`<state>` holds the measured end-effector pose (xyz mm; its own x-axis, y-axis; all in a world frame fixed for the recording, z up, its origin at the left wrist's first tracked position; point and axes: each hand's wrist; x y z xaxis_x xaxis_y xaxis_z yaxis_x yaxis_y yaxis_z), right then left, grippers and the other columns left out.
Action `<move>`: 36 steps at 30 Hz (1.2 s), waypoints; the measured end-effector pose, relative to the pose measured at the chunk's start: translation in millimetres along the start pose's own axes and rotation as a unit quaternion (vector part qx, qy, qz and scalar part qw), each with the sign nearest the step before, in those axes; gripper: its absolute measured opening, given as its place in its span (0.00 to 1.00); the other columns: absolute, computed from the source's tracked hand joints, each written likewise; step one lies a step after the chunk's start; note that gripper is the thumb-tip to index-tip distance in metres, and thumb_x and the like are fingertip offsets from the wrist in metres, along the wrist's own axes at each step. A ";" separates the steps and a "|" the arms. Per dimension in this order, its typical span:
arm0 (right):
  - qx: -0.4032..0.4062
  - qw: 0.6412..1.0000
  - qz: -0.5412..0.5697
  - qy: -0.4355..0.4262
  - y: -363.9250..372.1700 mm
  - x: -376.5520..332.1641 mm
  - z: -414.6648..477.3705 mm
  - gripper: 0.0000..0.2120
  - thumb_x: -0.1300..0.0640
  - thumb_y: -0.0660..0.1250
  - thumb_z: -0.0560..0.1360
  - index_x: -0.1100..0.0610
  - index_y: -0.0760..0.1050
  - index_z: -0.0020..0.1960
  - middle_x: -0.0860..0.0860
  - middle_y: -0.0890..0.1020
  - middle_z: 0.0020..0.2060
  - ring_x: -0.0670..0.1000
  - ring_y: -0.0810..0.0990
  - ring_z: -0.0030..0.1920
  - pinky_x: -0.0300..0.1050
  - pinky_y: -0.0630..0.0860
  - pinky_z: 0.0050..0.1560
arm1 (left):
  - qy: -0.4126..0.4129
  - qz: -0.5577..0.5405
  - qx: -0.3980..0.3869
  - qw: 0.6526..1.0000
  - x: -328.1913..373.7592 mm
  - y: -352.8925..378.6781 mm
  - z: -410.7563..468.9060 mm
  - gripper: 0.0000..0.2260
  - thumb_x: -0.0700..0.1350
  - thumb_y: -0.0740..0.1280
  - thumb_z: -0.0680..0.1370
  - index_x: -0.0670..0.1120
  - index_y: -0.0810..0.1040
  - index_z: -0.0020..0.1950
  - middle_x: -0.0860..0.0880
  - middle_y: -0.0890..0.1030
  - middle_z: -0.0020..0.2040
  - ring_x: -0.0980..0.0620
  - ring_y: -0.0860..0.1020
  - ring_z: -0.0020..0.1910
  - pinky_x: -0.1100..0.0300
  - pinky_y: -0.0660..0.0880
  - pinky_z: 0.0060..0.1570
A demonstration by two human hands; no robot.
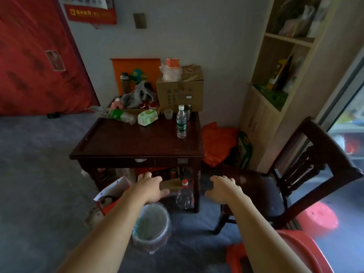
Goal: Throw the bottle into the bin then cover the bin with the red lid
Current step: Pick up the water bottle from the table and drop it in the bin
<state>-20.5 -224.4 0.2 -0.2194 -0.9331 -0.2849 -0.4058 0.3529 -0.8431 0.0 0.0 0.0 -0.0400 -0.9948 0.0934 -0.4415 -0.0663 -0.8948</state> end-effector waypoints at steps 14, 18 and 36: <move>-0.004 0.999 0.011 0.046 -9.6 -43.3 69.0 0.27 0.47 0.63 0.76 0.52 0.64 0.73 0.56 0.68 0.70 0.61 0.64 0.71 0.58 0.67 0.67 | 0.028 0.003 -0.023 0.999 -33.3 -37.5 76.6 0.28 0.63 0.58 0.77 0.54 0.64 0.74 0.46 0.60 0.76 0.42 0.59 0.75 0.45 0.61 0.69; -0.005 0.999 0.008 0.051 -12.8 -47.2 81.0 0.26 0.47 0.63 0.77 0.52 0.65 0.72 0.55 0.69 0.70 0.61 0.64 0.71 0.58 0.66 0.67 | 0.027 0.016 -0.033 0.999 -35.2 -41.1 89.3 0.28 0.64 0.58 0.77 0.54 0.63 0.74 0.46 0.60 0.76 0.43 0.59 0.75 0.44 0.60 0.69; -0.018 1.000 0.019 0.000 -51.3 -33.6 176.9 0.22 0.48 0.64 0.76 0.51 0.69 0.68 0.54 0.71 0.67 0.59 0.66 0.68 0.56 0.67 0.65 | -0.008 -0.015 -0.051 0.999 3.3 -78.0 172.2 0.28 0.62 0.58 0.78 0.52 0.62 0.75 0.45 0.59 0.76 0.42 0.59 0.74 0.44 0.61 0.69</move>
<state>164.6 -223.4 -27.7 -0.2363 -0.9186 -0.3168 -0.4280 0.3911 -0.8148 188.6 -11.4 -5.0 -0.0121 -0.9937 0.1111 -0.5318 -0.0877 -0.8423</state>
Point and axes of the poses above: each hand's wrist, its own z-axis towards the middle knuckle, its own y-axis out of the palm, x = y × z
